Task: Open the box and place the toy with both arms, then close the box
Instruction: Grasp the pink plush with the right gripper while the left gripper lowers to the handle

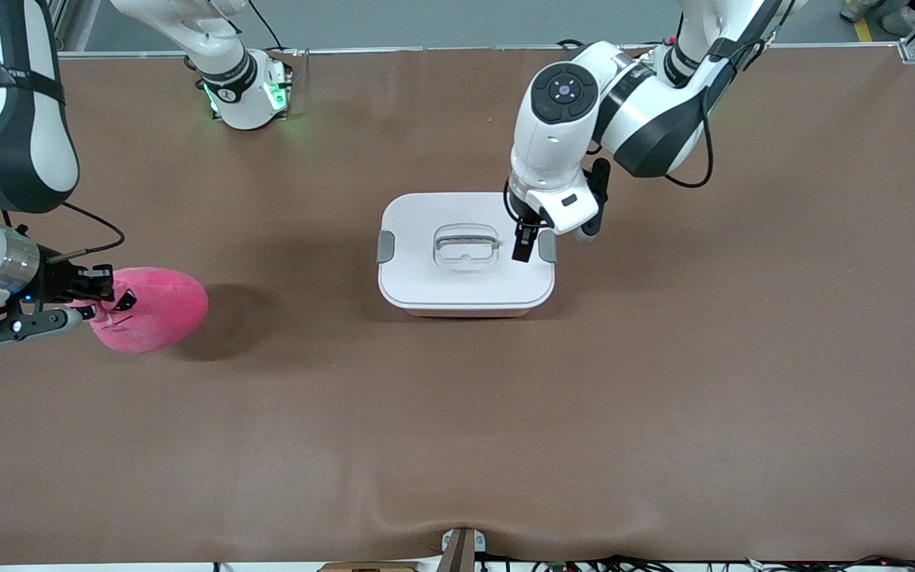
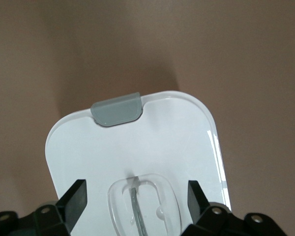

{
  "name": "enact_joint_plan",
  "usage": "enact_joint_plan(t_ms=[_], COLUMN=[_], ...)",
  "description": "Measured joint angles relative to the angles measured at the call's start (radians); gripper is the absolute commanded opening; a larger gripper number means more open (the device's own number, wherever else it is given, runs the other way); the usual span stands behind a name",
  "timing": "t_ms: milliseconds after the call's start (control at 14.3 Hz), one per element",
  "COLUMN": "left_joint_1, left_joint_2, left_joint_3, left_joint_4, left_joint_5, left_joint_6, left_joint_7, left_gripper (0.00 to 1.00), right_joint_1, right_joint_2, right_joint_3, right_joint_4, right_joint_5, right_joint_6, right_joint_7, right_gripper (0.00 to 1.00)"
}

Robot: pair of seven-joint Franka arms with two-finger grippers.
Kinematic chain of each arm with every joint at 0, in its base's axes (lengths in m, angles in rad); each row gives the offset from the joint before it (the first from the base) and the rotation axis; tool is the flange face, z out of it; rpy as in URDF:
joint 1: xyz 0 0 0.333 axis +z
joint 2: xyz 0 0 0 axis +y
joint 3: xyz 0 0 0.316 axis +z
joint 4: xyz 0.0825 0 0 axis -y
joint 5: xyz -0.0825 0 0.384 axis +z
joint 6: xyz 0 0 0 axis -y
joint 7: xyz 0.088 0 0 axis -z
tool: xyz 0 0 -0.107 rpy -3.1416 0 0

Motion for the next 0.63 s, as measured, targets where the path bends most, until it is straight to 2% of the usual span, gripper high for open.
enact_joint_plan(t_ms=[210, 629], left_joint_1=[-0.002, -0.011], left_joint_2=[0.014, 0.050], left_joint_3=[0.001, 0.001], left_joint_4=[0.012, 0.057], left_joint_5=[0.001, 0.001], left_joint_6=[0.000, 0.000], left_joint_7=[-0.032, -0.077], left_gripper=[0.97, 0.96], right_joint_1=[0.024, 0.126], right_joint_2=[0.000, 0.000], right_joint_3=[0.002, 0.011], right_joint_4=[0.045, 0.127], right_joint_5=[0.001, 0.002], right_joint_6=[-0.053, -0.109], right_joint_7=[-0.001, -0.001], right_gripper=[0.00, 0.00])
